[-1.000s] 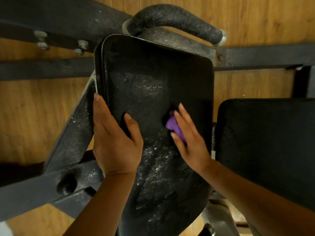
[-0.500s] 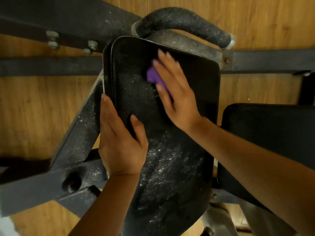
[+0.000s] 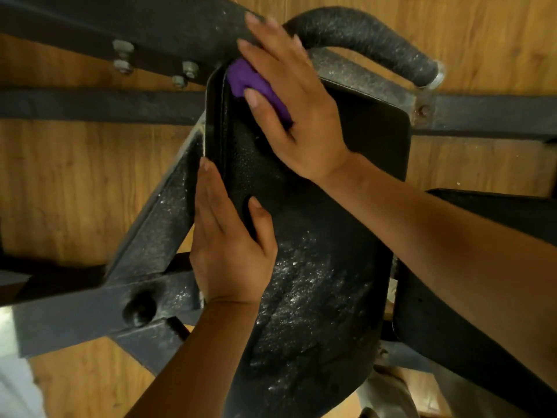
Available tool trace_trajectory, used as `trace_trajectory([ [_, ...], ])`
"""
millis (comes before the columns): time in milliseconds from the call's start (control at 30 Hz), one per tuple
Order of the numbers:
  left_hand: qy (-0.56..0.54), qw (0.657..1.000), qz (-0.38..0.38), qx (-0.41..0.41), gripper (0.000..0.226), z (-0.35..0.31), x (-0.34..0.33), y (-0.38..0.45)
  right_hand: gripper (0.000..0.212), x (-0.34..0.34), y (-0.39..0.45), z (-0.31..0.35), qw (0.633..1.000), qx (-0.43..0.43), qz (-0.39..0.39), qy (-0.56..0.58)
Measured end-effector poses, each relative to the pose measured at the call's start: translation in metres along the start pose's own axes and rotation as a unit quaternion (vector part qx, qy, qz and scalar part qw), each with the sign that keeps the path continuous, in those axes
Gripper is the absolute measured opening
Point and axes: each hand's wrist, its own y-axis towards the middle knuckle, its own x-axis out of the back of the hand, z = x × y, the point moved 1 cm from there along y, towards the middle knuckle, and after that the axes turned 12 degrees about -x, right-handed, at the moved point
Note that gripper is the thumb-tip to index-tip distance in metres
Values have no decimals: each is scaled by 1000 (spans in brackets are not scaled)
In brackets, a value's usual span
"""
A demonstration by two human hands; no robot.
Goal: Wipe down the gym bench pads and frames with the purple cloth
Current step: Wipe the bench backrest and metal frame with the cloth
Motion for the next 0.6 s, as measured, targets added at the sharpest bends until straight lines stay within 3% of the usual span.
trace_trajectory([
  [167, 1, 1000, 4, 6, 54, 1, 0, 0, 39, 13, -60, -9, 996, 20, 86, 6],
  [333, -8, 1000, 9, 13, 56, -1, 0, -1, 42, 37, -142, -49, 966, 65, 229, -98],
  [433, -9, 1000, 3, 11, 55, 1, 1, 0, 42, 26, -97, -34, 972, 68, 213, -74],
  [600, -16, 1000, -5, 0, 55, -2, 1, 0, 40, -2, 12, 14, 995, 50, 81, -1],
])
